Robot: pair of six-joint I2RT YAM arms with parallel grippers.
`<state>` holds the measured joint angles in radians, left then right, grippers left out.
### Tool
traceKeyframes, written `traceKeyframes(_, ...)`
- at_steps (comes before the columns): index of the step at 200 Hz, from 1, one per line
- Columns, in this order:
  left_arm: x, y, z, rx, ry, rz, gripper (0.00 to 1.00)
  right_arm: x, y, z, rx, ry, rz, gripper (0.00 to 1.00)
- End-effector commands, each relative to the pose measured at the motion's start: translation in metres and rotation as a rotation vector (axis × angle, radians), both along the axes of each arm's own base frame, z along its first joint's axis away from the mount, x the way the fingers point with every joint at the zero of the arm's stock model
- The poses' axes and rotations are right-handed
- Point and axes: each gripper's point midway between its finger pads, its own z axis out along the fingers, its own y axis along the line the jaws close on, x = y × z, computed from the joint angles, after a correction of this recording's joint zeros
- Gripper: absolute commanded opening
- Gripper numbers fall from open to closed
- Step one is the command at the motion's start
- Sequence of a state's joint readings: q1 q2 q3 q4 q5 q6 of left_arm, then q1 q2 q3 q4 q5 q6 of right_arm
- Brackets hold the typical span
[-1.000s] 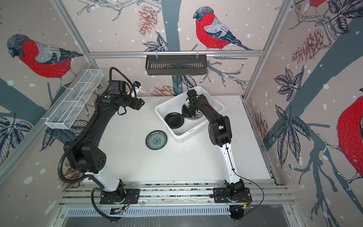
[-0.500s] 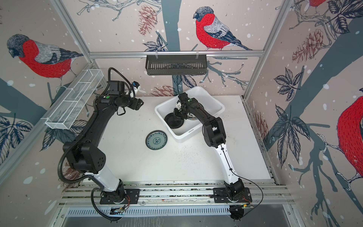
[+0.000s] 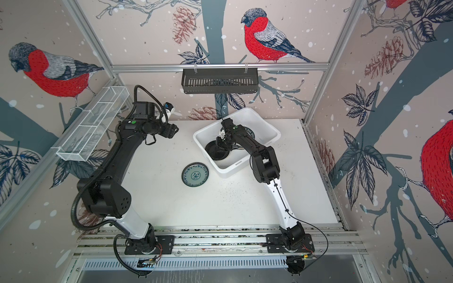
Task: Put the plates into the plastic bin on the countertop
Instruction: 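Press the black plate flat onto the cream plate with the right gripper, then open the right gripper and raise it out of the bin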
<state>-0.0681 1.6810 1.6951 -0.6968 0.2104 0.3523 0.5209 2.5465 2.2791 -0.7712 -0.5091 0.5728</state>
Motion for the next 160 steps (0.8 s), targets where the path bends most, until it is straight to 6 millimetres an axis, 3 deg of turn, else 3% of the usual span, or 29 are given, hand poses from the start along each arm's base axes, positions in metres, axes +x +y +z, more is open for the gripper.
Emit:
traceKeyframes(1, 0.000, -0.002, 0.007, -0.019, -0.027, -0.009, 0.73, -0.001, -0.008, -0.006, -0.035, 0.008, -0.007, 0.21)
traceKeyframes(38, -0.002, -0.001, 0.005, -0.021, -0.025, -0.009, 0.73, 0.000, -0.012, -0.008, -0.049, 0.009, -0.013, 0.22)
traceKeyframes(92, -0.003, 0.000, 0.007, -0.023, -0.028, -0.007, 0.74, 0.007, -0.005, 0.012, -0.007, -0.026, -0.014, 0.22)
traceKeyframes(126, -0.004, 0.003, 0.009, -0.034, -0.023, 0.006, 0.82, 0.022, -0.004, 0.055, 0.046, -0.103, -0.039, 0.23)
traceKeyframes(160, -0.011, 0.002, -0.001, -0.080, 0.046, 0.003, 0.84, 0.037, -0.020, 0.119, 0.111, -0.206, -0.104, 0.23)
